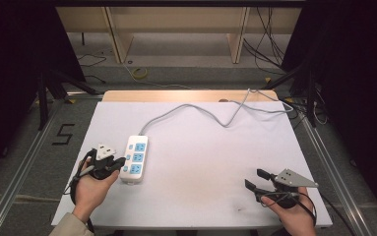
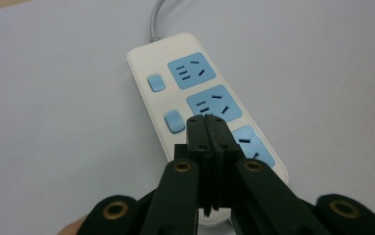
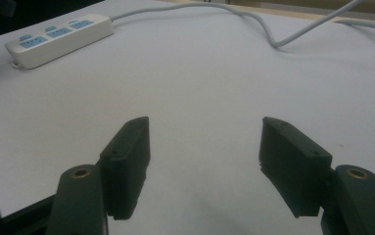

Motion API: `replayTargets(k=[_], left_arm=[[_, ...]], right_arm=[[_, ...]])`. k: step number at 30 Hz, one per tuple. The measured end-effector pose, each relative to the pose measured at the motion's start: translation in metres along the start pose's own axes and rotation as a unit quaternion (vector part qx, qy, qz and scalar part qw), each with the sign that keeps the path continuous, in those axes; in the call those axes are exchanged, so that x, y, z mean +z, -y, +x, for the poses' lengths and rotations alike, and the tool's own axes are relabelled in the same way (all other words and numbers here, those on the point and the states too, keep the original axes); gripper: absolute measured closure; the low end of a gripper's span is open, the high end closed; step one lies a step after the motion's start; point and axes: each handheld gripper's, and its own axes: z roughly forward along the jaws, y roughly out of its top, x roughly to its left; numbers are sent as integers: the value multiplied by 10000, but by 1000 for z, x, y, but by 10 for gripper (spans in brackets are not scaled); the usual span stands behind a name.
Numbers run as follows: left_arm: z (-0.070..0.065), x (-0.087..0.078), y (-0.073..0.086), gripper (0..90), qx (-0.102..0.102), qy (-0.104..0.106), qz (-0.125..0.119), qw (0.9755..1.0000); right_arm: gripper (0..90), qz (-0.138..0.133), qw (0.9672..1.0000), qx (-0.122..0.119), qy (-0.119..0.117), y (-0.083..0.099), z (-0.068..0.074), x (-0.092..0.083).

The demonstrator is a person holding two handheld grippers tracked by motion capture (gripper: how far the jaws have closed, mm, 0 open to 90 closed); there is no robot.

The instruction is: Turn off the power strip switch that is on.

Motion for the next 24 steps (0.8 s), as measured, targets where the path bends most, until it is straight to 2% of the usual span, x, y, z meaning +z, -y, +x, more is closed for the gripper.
replayTargets(k=[15, 24], left_arm=[[-1, 5, -10, 895, 17, -14, 41, 10000], [-1, 12, -18, 896, 103, -67, 37, 9999]], right_arm=[[371, 11, 10000, -17, -11, 0, 0, 0], [371, 18, 10000, -5, -5, 0, 0, 1]])
